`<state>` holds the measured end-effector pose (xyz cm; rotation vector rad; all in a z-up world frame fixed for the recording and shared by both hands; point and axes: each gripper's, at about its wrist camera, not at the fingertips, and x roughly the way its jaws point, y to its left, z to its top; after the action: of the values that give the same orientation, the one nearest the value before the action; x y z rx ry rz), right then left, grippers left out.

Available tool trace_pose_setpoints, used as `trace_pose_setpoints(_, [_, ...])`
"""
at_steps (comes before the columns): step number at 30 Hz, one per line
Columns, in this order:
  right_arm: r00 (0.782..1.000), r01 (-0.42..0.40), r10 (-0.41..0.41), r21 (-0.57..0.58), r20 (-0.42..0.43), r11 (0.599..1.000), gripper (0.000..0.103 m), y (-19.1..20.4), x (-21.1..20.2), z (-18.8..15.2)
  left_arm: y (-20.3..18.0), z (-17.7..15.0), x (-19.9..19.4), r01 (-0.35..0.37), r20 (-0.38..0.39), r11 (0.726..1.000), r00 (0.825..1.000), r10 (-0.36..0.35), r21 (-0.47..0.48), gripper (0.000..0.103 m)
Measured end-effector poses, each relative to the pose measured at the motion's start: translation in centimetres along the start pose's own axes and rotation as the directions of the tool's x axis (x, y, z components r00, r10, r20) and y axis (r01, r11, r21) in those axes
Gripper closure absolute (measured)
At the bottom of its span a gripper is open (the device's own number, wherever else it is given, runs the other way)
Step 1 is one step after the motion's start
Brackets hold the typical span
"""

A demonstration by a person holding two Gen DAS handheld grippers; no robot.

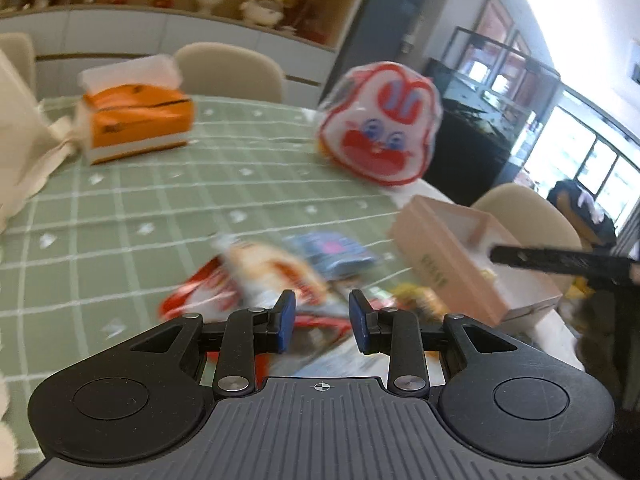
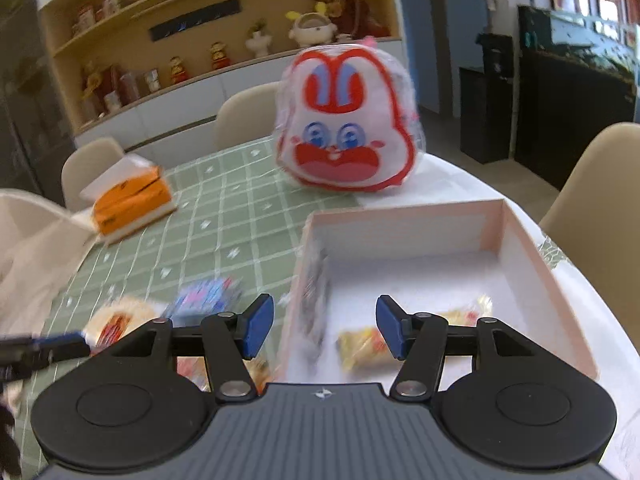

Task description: Organize snacks

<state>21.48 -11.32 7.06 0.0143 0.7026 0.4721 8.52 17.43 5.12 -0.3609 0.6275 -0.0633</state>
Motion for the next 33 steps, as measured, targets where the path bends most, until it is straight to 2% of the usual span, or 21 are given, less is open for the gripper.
trace_pose_setpoints(3, [0.999, -0.042, 0.042, -0.028, -0.006, 0.999, 0.046, 2.0, -1.7, -2.5, 1.3, -0.7, 0.3, 0.026, -0.018, 1.0, 0.999, -0.026, -0.018, 0.069])
trace_pose_setpoints(4, [0.998, -0.056, 0.056, -0.03, -0.013, 0.998, 0.041, 2.7, -2.0, -3.3, 1.5, -1.2, 0.2, 0.041, -0.027, 0.999, 0.999, -0.041, -0.016, 0.069])
trace_pose_setpoints(8, [0.994, 0.071, -0.061, -0.119, 0.085, 0.99, 0.04, 6.4, -4.0, -6.5, 1.3, -2.4, 0.8, 0.093, -0.059, 0.996, 0.994, -0.093, -0.007, 0.069])
trace_pose_setpoints(9, [0.995, 0.059, -0.049, -0.121, 0.085, 0.991, 0.04, 6.8, -4.3, -7.0, 1.3, -2.8, 0.8, 0.103, -0.067, 0.995, 0.992, -0.103, -0.002, 0.069])
trace_pose_setpoints(12, [1.0, -0.014, 0.017, -0.106, 0.025, 0.994, 0.039, 7.5, -4.6, -8.1, 1.0, -3.6, 0.8, 0.112, -0.066, 0.993, 0.992, -0.11, 0.028, 0.069])
trace_pose_setpoints(17, [0.994, -0.041, 0.028, -0.122, -0.102, 0.992, 0.039, 8.7, -3.3, -10.6, 1.5, -3.6, 0.7, 0.131, -0.063, 0.991, 0.989, -0.13, -0.001, 0.069])
trace_pose_setpoints(19, [0.991, -0.064, 0.046, -0.149, -0.125, 0.987, 0.035, 9.6, -3.1, -11.6, 2.0, -3.5, 0.7, 0.129, -0.06, 0.991, 0.99, -0.13, -0.02, 0.069])
trace_pose_setpoints(22, [0.99, -0.076, 0.049, -0.208, -0.131, 0.975, 0.029, 11.4, -2.6, -12.3, 2.3, -3.6, 0.8, 0.119, -0.067, 0.992, 0.99, -0.122, -0.04, 0.069])
trace_pose_setpoints(26, [0.995, -0.032, 0.003, -0.28, -0.105, 0.959, 0.024, 13.7, -1.1, -11.9, 2.7, -3.7, 1.1, 0.121, -0.08, 0.991, 0.989, -0.125, -0.053, 0.069])
trace_pose_setpoints(28, [0.995, -0.025, -0.003, -0.276, -0.102, 0.961, 0.018, 14.0, -0.4, -11.4, 2.9, -3.7, 1.1, 0.124, -0.083, 0.991, 0.988, -0.128, -0.058, 0.069])
trace_pose_setpoints(31, [0.994, -0.033, 0.008, -0.23, -0.107, 0.973, 0.017, 13.8, 0.5, -11.0, 3.0, -3.6, 1.1, 0.127, -0.083, 0.99, 0.988, -0.133, -0.063, 0.069])
trace_pose_setpoints(33, [0.994, -0.038, 0.016, -0.203, -0.107, 0.979, 0.021, 13.4, 0.6, -11.0, 3.1, -3.6, 1.1, 0.131, -0.085, 0.989, 0.987, -0.137, -0.066, 0.069])
